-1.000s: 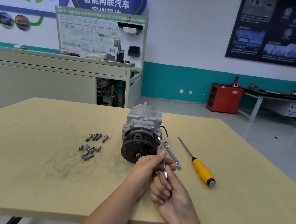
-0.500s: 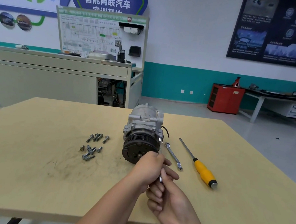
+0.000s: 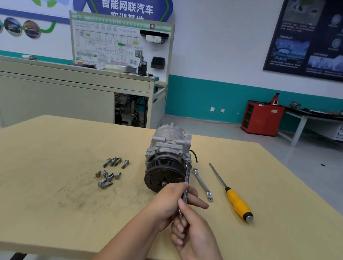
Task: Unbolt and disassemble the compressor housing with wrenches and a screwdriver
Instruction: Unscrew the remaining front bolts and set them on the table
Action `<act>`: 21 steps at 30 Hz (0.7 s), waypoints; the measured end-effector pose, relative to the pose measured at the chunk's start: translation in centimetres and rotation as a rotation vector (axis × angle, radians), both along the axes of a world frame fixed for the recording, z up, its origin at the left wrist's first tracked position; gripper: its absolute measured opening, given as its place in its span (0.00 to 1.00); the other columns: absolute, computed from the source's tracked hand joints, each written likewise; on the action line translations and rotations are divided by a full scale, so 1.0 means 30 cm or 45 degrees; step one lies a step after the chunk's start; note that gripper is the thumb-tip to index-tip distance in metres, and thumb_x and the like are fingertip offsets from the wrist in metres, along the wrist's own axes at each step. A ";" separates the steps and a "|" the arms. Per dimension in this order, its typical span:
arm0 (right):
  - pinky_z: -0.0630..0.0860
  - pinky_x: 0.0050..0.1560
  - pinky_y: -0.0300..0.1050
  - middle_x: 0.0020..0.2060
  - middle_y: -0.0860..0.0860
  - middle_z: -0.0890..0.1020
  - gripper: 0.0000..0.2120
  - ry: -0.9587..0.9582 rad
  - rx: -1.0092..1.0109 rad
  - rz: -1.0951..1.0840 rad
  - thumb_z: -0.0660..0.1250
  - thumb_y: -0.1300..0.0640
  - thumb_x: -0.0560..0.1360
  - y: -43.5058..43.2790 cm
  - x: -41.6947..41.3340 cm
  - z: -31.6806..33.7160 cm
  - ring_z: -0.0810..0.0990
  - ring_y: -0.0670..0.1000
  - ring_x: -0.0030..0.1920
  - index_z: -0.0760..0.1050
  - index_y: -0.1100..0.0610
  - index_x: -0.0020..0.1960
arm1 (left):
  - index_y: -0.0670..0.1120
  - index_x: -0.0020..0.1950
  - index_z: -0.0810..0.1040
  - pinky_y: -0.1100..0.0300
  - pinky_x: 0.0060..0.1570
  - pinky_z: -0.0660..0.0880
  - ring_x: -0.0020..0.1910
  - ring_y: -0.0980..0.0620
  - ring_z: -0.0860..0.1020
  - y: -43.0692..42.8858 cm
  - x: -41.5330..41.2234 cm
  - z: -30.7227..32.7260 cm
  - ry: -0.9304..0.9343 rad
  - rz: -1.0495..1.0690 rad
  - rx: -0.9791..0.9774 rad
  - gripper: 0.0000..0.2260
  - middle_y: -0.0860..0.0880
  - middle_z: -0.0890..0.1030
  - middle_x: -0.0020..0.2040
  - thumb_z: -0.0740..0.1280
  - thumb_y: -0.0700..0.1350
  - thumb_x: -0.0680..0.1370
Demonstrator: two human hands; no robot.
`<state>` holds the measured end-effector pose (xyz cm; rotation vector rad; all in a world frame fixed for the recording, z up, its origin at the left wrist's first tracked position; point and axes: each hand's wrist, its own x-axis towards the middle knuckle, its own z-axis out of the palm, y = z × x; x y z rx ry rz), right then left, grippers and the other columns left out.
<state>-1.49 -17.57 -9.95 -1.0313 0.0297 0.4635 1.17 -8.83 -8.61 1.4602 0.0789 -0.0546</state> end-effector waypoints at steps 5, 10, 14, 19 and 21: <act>0.51 0.21 0.34 0.19 0.49 0.59 0.21 -0.202 -0.208 -0.059 0.64 0.62 0.77 0.005 0.005 -0.012 0.56 0.44 0.19 0.65 0.55 0.26 | 0.42 0.41 0.76 0.68 0.28 0.71 0.25 0.54 0.76 -0.009 0.006 -0.027 0.015 0.074 -0.275 0.17 0.46 0.83 0.33 0.54 0.47 0.82; 0.54 0.21 0.33 0.18 0.46 0.62 0.22 -0.348 -0.489 -0.103 0.66 0.62 0.75 0.001 0.024 -0.014 0.58 0.42 0.19 0.68 0.55 0.23 | 0.42 0.39 0.75 0.65 0.30 0.72 0.28 0.53 0.76 -0.011 -0.001 -0.031 0.104 0.037 -0.647 0.16 0.47 0.78 0.28 0.57 0.47 0.81; 0.60 0.25 0.35 0.20 0.45 0.68 0.23 -0.549 -0.777 -0.231 0.67 0.63 0.73 0.001 0.029 -0.020 0.64 0.42 0.22 0.67 0.56 0.20 | 0.41 0.39 0.74 0.64 0.29 0.72 0.27 0.52 0.75 -0.025 -0.002 -0.019 0.146 0.062 -0.786 0.14 0.46 0.75 0.26 0.57 0.44 0.81; 0.56 0.26 0.40 0.20 0.47 0.71 0.21 -0.786 -1.285 -0.292 0.65 0.58 0.75 -0.023 0.030 -0.021 0.63 0.46 0.24 0.69 0.53 0.23 | 0.38 0.45 0.76 0.63 0.25 0.68 0.22 0.55 0.71 -0.030 0.001 0.012 0.000 0.208 -0.043 0.12 0.51 0.76 0.27 0.60 0.45 0.81; 0.59 0.25 0.37 0.34 0.46 0.81 0.09 -0.867 -1.524 -0.269 0.62 0.55 0.76 -0.029 0.024 -0.009 0.69 0.48 0.30 0.79 0.50 0.41 | 0.35 0.48 0.78 0.60 0.29 0.70 0.24 0.54 0.73 -0.045 0.010 0.021 -0.053 0.287 0.507 0.15 0.52 0.80 0.29 0.62 0.47 0.80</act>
